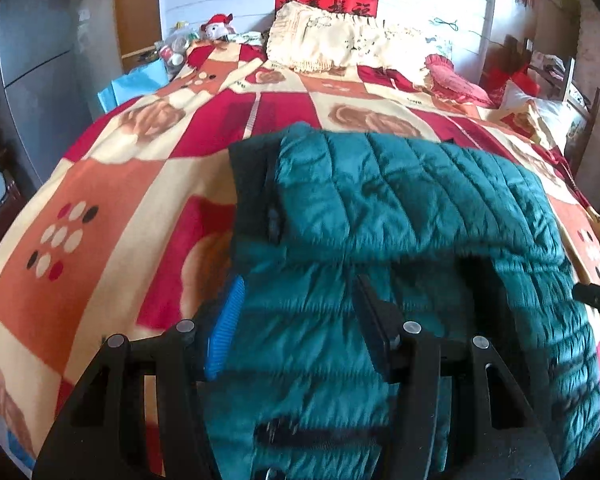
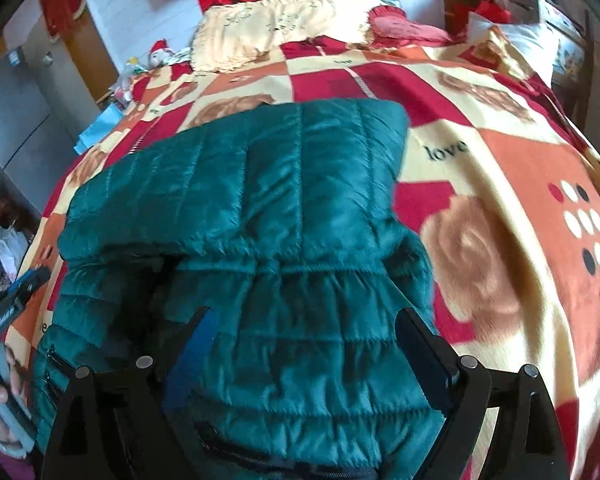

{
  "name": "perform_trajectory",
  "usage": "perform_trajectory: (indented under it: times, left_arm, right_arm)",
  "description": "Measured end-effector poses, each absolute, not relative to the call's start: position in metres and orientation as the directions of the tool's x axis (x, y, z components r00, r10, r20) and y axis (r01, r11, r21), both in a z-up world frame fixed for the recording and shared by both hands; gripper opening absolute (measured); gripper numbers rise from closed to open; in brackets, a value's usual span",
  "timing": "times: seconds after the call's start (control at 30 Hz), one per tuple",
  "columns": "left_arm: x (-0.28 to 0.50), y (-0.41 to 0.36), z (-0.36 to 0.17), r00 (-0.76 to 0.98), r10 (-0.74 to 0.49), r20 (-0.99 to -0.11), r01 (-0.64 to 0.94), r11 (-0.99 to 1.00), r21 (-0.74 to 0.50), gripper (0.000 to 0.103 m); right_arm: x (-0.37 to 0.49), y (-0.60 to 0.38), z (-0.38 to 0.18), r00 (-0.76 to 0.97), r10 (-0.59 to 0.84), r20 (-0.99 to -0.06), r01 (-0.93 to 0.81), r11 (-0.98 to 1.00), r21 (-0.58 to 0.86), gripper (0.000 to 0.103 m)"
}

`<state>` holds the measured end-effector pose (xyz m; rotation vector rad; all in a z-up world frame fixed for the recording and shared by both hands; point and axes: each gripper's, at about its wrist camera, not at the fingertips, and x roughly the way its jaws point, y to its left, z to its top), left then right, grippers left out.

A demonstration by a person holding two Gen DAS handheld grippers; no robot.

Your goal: Fold large clothes

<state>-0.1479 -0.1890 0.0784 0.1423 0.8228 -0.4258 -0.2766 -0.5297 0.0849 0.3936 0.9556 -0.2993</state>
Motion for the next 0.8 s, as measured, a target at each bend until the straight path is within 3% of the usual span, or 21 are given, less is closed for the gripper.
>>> perform_trajectory:
  times: [0.8]
  left_arm:
    - [-0.229, -0.133, 0.058, 0.569, -0.290, -0.770, 0.421, 0.907, -0.030, 0.056]
  right_arm:
    - [-0.380, -0.493, 0.073, 0.488, -0.051, -0.871, 0.416, 0.891, 0.181, 0.090]
